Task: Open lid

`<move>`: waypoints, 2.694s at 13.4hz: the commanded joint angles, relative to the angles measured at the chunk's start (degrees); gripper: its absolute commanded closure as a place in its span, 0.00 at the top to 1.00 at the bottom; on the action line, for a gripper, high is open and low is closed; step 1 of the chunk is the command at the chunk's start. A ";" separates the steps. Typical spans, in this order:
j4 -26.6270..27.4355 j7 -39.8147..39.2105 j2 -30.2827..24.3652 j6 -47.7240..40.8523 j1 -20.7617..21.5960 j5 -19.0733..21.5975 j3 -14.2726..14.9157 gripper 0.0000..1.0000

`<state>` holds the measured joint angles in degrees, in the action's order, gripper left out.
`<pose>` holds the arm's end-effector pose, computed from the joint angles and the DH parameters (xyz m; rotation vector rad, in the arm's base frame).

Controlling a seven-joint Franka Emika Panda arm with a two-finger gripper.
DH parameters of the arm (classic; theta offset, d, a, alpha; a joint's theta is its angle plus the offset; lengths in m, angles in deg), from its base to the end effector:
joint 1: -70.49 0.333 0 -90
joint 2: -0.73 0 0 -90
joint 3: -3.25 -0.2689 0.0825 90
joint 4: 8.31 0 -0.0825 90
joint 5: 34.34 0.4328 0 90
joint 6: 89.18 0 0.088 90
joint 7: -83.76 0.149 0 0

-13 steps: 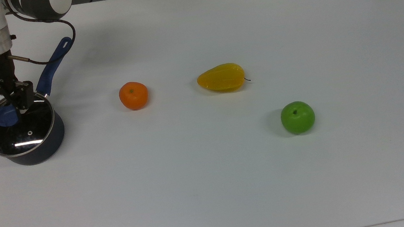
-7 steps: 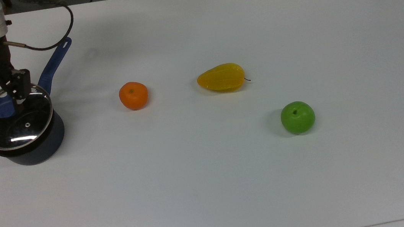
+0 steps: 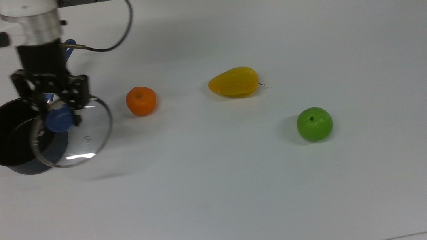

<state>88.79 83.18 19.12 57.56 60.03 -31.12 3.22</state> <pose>0.7297 -0.1339 0.3686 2.9992 -0.3166 0.8458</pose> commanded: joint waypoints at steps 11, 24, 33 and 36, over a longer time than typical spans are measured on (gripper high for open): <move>6.00 24.49 5.42 3.18 19.68 -14.39 0.65 0.50; 5.56 24.22 5.09 3.04 20.04 -15.35 0.65 1.00; 3.45 12.90 -11.43 -32.54 20.04 -12.91 0.21 1.00; 3.36 3.87 -17.23 -43.52 19.08 -7.20 1.35 1.00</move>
<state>90.80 96.08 8.06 23.25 79.54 -42.93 3.28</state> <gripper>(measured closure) 0.000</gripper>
